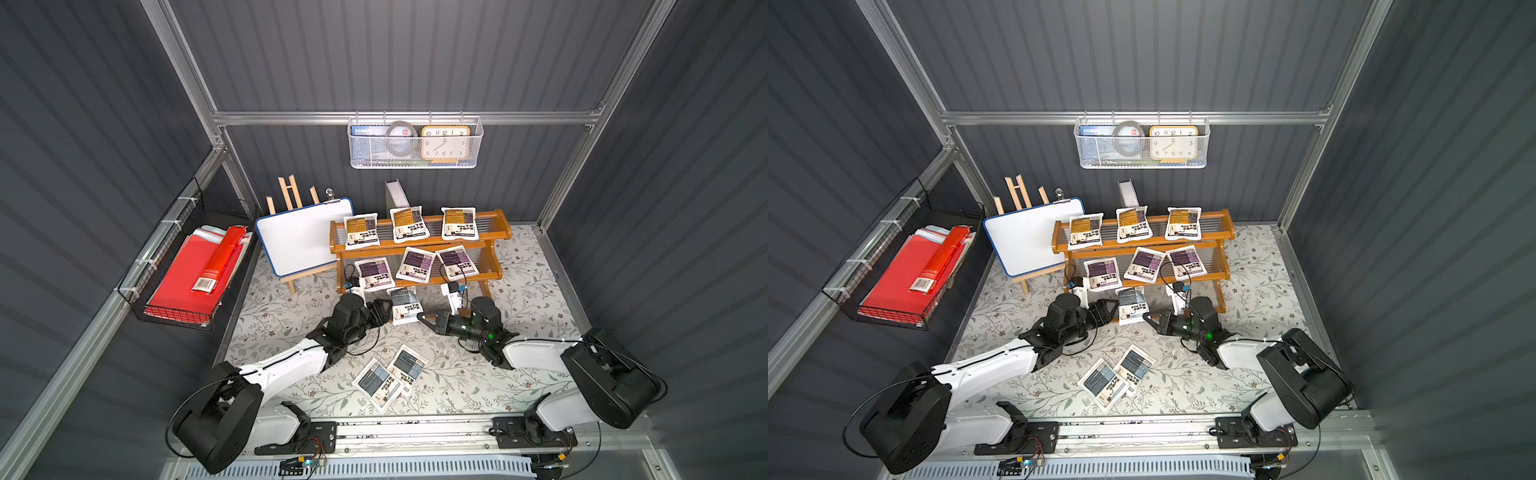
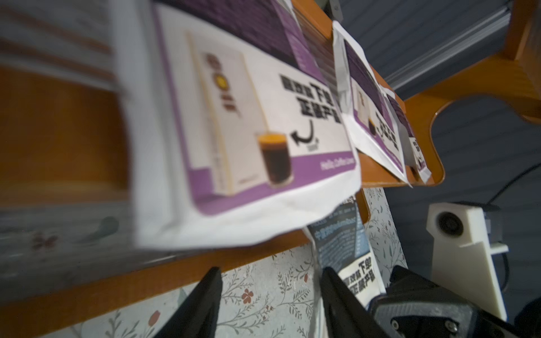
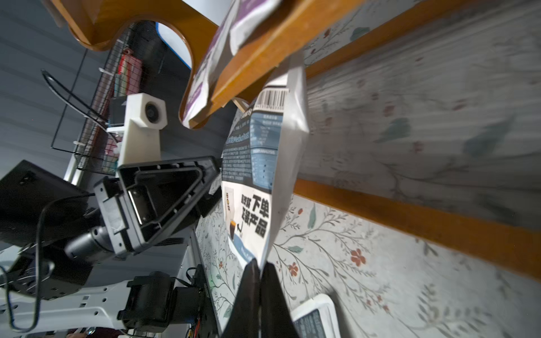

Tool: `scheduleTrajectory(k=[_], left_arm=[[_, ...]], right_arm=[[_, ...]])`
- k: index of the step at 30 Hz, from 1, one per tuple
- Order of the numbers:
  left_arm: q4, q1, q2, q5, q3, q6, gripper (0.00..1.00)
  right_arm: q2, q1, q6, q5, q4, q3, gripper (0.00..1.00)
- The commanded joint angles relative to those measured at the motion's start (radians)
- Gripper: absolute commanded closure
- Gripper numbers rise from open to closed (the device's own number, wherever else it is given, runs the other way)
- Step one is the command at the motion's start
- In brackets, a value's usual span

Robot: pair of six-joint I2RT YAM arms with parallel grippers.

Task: Place the bagged coffee beans on the shelf by color
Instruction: Pick up the bagged coffee beans at the center of the board, then place the bagged coffee beans on the shelf.

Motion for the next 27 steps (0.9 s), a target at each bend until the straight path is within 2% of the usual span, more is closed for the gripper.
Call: scheduleTrajectory(k=[1,4,10,27], left_arm=[[-0.142,0.005,-0.058,-0.183,0.014,-0.031,0.4],[-0.179,0.005,-0.079,-0.225,0.021,-0.026,0.39],[-0.178,0.005,-0.069,-0.218,0.024,-0.024,0.39],[-0.15,0.005,-0.06,-0.18,0.014,-0.035,0.4]], right_arm=[[-0.036,-0.024,-0.107,0.101,-0.228,-0.008,1.0],[-0.045,-0.065,-0.143,0.142,-0.334,0.003,1.0],[-0.041,-0.14,-0.209,0.195,-0.456,0.046,1.0],[0.008,-0.306,-0.27,0.22,-0.486,0.104,0.98]])
